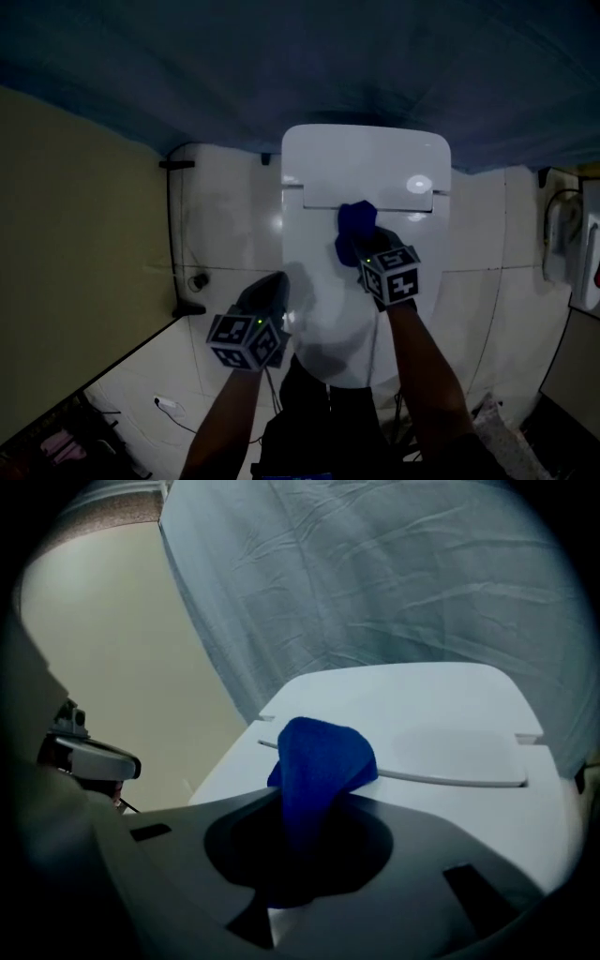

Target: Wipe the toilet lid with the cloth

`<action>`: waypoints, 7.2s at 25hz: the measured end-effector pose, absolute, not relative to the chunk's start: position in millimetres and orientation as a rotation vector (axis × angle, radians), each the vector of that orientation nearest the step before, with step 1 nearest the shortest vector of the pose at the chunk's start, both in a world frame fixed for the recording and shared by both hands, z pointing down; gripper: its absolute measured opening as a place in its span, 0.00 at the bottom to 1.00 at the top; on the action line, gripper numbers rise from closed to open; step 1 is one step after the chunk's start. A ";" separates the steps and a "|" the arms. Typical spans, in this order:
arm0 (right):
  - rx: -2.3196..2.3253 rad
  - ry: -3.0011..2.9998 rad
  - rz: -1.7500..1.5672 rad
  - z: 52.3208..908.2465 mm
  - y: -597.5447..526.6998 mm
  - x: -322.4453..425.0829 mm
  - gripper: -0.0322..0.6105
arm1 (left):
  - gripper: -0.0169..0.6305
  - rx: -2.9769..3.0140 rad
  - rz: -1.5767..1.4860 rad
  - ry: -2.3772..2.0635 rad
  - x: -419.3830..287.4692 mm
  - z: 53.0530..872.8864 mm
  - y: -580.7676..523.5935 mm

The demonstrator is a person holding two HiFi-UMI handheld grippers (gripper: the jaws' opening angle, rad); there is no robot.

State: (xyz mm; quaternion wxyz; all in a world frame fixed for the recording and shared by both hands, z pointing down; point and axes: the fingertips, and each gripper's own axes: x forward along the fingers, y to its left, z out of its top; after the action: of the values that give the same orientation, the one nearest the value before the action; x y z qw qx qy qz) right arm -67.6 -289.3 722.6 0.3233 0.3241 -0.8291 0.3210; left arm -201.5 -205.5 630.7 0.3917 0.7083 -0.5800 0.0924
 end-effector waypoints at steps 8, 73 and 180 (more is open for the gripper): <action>0.983 -2.114 0.870 724.2 -295.3 47.4 0.15 | 0.03 1.828 0.308 -1.424 -157.2 646.9 -213.6; 1.205 -1.993 0.790 729.9 -181.7 144.3 0.16 | 0.03 1.743 0.438 -1.516 -166.5 661.6 -120.6; 0.818 -2.148 0.820 740.1 57.0 -4.9 0.15 | 0.03 1.646 0.428 -1.450 -175.6 686.7 72.9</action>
State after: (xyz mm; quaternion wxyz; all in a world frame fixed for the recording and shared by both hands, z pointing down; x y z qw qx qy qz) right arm -4.9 57.0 740.1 0.3436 0.3149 -0.8266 0.3156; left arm -175.6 72.9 686.7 0.4381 0.6620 -0.5833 0.1721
